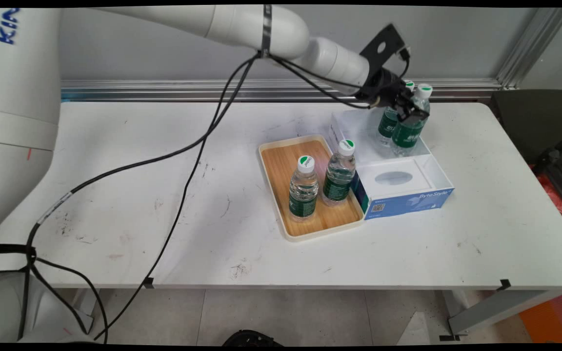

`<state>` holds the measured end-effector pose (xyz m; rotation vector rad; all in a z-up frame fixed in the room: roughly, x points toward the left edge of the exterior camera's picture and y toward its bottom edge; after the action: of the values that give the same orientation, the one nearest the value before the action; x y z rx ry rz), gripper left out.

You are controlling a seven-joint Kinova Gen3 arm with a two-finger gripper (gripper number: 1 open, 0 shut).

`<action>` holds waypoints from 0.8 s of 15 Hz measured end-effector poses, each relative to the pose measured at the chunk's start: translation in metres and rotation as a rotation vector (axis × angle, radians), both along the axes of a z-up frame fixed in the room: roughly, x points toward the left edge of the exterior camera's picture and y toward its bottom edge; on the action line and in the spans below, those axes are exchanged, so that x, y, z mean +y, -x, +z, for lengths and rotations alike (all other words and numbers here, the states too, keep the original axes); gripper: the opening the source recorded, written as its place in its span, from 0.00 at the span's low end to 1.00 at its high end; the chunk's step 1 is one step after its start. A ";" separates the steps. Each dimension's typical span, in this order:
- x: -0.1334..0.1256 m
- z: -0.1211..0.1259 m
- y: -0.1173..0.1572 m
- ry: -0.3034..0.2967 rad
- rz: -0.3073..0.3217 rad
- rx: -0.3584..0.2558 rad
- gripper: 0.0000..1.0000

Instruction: Place the picked object on the tray

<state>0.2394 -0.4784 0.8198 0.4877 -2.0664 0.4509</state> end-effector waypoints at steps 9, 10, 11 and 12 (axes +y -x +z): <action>0.030 0.066 -0.032 -0.012 0.020 -0.024 0.00; 0.032 0.073 -0.037 -0.012 0.024 -0.031 0.00; 0.035 0.080 -0.043 -0.012 0.028 -0.039 0.00; 0.039 0.087 -0.050 -0.013 0.032 -0.046 0.00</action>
<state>0.2898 -0.4397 0.9068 0.5237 -2.1094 0.4719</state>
